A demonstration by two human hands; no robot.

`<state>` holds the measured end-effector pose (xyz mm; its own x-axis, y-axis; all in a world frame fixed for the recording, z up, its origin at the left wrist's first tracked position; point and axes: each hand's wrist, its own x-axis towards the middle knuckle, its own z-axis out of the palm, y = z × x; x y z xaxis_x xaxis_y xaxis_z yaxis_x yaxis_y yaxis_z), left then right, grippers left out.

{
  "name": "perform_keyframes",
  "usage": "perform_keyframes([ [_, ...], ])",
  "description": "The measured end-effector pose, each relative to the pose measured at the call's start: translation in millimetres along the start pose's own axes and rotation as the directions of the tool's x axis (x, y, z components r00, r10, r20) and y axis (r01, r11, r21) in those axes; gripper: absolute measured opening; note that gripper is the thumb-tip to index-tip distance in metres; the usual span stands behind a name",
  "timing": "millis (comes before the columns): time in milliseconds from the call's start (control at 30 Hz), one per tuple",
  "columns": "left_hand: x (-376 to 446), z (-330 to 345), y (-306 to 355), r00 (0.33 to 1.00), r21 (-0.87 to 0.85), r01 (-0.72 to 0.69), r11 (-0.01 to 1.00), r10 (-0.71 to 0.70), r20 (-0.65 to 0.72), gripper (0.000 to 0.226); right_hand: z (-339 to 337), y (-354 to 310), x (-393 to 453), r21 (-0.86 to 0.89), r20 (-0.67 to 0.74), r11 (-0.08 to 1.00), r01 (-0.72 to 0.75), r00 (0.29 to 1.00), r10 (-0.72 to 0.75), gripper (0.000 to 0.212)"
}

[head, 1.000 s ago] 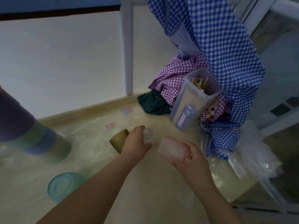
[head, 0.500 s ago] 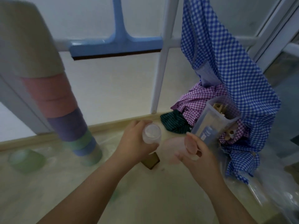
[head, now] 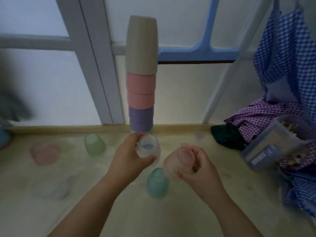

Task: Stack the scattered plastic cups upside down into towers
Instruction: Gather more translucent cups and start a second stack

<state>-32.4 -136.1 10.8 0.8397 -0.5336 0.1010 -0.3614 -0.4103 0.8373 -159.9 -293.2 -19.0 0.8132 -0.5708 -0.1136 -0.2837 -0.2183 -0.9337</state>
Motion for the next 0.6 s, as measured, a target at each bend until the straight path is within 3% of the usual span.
perform_keyframes([
  [100, -7, -9, -13, 0.999, -0.025, 0.046, 0.999, -0.046, 0.007, 0.056, 20, -4, -3, -0.04, 0.069, 0.999, 0.008, 0.998, -0.006, 0.053],
  [333, -18, -13, -35, 0.995, -0.042, 0.096, 0.994, -0.096, 0.008, 0.067, 49, 7, -6, -0.148, 0.106, 0.989, -0.001, 0.994, 0.017, 0.066],
  [600, -25, -19, -32, 0.992, -0.115, 0.119, 0.986, -0.122, -0.023, 0.063, 62, 20, 1, -0.162, 0.125, 0.987, -0.015, 0.992, 0.036, 0.072],
])
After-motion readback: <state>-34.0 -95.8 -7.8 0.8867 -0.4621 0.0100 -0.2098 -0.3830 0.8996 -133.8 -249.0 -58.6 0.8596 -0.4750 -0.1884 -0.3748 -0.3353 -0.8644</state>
